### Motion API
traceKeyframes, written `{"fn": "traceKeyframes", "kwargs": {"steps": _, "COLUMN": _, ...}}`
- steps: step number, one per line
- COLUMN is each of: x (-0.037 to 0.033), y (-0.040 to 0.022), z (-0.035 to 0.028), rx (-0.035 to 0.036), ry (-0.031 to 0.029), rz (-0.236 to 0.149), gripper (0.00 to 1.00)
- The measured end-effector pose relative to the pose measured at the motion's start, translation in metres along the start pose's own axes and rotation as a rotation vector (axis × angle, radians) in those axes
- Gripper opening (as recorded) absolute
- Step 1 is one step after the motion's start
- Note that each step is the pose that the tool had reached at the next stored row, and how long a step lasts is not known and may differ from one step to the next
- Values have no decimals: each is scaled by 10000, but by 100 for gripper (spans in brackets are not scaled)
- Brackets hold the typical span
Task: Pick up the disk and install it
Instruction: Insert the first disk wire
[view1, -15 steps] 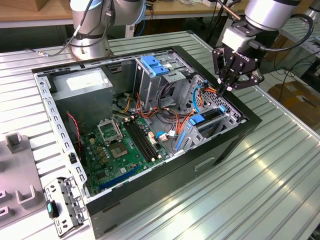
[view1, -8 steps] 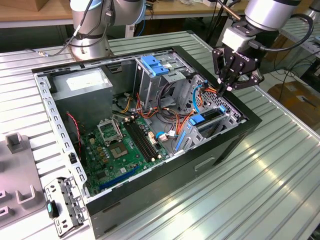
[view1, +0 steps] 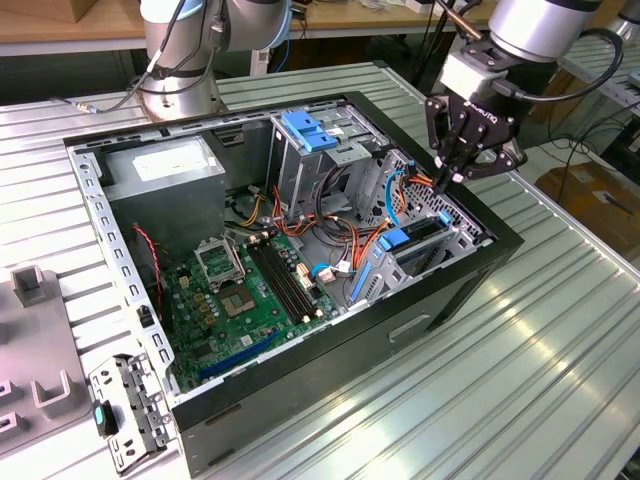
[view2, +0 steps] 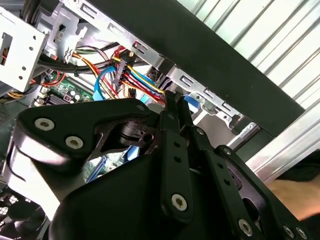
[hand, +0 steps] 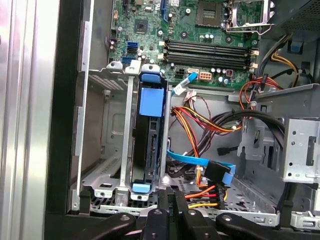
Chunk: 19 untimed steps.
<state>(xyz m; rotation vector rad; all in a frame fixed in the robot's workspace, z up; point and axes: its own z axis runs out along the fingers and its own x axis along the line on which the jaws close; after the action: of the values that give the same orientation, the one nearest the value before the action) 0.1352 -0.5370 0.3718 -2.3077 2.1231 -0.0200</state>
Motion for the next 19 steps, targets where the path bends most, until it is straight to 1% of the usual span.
{"fn": "traceKeyframes", "kwargs": {"steps": 6, "x": 6, "y": 95, "z": -1, "rx": 0, "ry": 0, "rz": 8, "gripper": 17}}
{"fn": "traceKeyframes", "kwargs": {"steps": 8, "x": 2, "y": 160, "z": 0, "rx": 10, "ry": 0, "rz": 7, "gripper": 17}}
{"fn": "traceKeyframes", "kwargs": {"steps": 9, "x": 3, "y": 174, "z": 2, "rx": 17, "ry": -1, "rz": 8, "gripper": 17}}
{"fn": "traceKeyframes", "kwargs": {"steps": 13, "x": 4, "y": 206, "z": 10, "rx": 19, "ry": -2, "rz": -59, "gripper": 17}}
{"fn": "traceKeyframes", "kwargs": {"steps": 16, "x": 8, "y": 214, "z": 21, "rx": 21, "ry": -4, "rz": -274, "gripper": 17}}
{"fn": "traceKeyframes", "kwargs": {"steps": 19, "x": 28, "y": 217, "z": 43, "rx": 22, "ry": -4, "rz": -295, "gripper": 17}}
